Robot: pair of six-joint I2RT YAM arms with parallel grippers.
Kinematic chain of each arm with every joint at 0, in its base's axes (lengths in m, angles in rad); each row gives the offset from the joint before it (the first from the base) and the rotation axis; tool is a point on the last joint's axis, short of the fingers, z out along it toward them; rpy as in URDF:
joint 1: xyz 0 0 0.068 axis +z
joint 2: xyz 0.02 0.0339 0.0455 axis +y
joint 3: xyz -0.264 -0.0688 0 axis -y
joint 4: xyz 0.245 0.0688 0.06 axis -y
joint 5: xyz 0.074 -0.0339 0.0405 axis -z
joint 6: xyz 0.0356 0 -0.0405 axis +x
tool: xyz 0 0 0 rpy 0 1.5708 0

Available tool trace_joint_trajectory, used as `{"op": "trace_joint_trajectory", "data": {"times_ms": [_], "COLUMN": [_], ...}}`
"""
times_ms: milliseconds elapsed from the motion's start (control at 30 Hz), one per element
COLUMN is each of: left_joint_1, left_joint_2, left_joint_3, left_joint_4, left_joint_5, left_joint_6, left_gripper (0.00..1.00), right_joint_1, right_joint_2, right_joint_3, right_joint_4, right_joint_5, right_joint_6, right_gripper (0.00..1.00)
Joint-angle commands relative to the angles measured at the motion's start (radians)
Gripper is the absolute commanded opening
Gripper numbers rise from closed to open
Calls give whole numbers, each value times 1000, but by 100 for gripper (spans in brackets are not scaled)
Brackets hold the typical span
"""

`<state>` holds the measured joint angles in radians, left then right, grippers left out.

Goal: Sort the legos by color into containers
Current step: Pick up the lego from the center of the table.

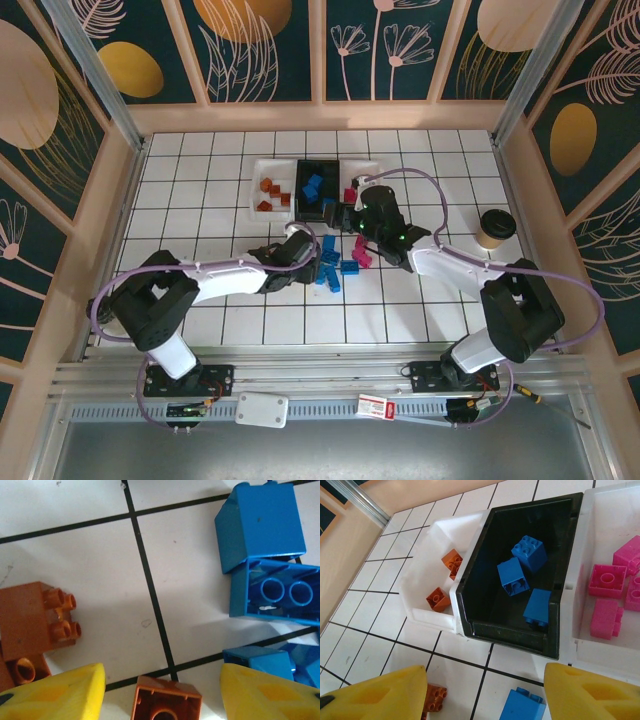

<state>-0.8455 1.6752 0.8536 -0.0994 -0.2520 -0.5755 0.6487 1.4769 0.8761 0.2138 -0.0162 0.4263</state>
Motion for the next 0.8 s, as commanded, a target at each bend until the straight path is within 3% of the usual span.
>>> {"op": "trace_joint_trajectory", "data": {"times_ms": [0,100,267,433,633,767], "left_joint_1": [-2,-3,-2,-2,-3,-1], "left_joint_2": [32,33,24,22,32,9], "left_joint_3": [6,-1,-37,-78,-89,-96], "left_joint_4": [-21,-27,-52,-53,-37,-33], "left_joint_5": [-23,-15,-34,-35,23,20], "left_joint_6": [23,19,12,9,9,2], "left_gripper": [63,61,72,55,58,46], "right_joint_1": [-6,-4,-4,-5,-4,-4], "right_joint_2": [-40,-42,-41,-42,-28,-30], "right_joint_3": [-8,-8,-7,-8,-4,-9], "right_joint_4": [13,10,17,26,31,30], "right_joint_5": [26,26,24,21,16,19], "right_joint_6": [5,5,13,21,26,28], "right_gripper": [64,64,64,64,64,64]}}
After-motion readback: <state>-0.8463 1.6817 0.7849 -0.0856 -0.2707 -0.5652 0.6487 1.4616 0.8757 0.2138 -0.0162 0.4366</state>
